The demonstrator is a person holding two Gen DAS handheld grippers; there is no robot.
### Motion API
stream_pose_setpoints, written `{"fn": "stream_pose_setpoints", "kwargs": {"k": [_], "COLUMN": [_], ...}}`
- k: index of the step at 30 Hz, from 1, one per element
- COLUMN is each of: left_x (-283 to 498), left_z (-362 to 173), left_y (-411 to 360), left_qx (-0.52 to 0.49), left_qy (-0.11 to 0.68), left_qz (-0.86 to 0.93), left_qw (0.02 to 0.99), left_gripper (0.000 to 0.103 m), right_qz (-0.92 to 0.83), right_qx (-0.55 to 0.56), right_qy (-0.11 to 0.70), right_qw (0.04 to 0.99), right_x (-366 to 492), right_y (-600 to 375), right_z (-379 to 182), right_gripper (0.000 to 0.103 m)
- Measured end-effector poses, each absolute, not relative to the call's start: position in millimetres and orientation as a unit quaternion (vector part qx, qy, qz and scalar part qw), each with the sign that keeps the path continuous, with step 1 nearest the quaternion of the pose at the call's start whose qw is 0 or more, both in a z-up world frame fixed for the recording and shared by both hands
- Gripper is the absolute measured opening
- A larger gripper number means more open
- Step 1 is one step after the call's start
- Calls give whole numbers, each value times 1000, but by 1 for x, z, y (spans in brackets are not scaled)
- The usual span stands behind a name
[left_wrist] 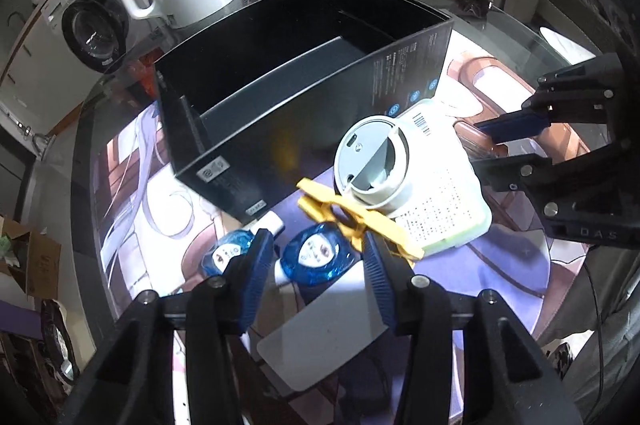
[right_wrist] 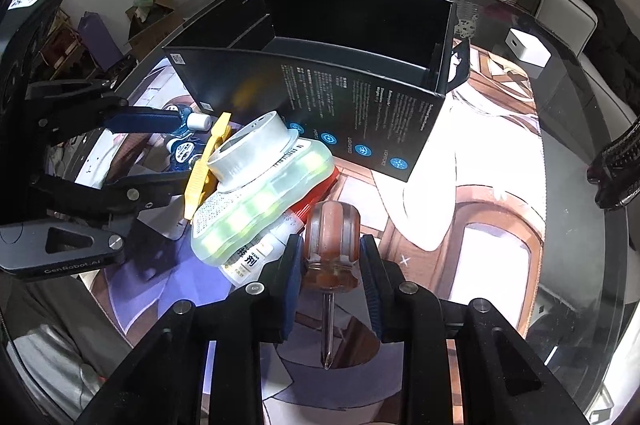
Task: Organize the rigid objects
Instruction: 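Close the right tool on the screwdriver handle while the left tool grasps the blue correction tape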
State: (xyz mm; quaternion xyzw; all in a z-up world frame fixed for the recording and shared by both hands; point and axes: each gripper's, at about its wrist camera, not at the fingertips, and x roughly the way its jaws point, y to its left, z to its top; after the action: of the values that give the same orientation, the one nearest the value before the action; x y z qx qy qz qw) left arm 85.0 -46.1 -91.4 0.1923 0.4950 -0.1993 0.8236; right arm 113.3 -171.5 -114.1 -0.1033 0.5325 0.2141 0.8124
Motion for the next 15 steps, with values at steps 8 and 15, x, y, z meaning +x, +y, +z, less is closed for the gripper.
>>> {"fn": "stream_pose_setpoints", "kwargs": {"k": [8, 15], "left_x": [83, 72], "left_z": [-93, -92], "left_y": [-48, -35], "left_qx": [195, 211], "left_qy": [519, 518], "left_qz": [-217, -198], "left_qw": [804, 805], "left_gripper": [19, 33], "right_qz": [215, 212], "right_qx": [-103, -107], "right_qy": [533, 533], "right_qw": [812, 812], "right_x": [114, 115], "right_y": [-172, -173], "right_z": [-115, -115], "right_gripper": [28, 28]}}
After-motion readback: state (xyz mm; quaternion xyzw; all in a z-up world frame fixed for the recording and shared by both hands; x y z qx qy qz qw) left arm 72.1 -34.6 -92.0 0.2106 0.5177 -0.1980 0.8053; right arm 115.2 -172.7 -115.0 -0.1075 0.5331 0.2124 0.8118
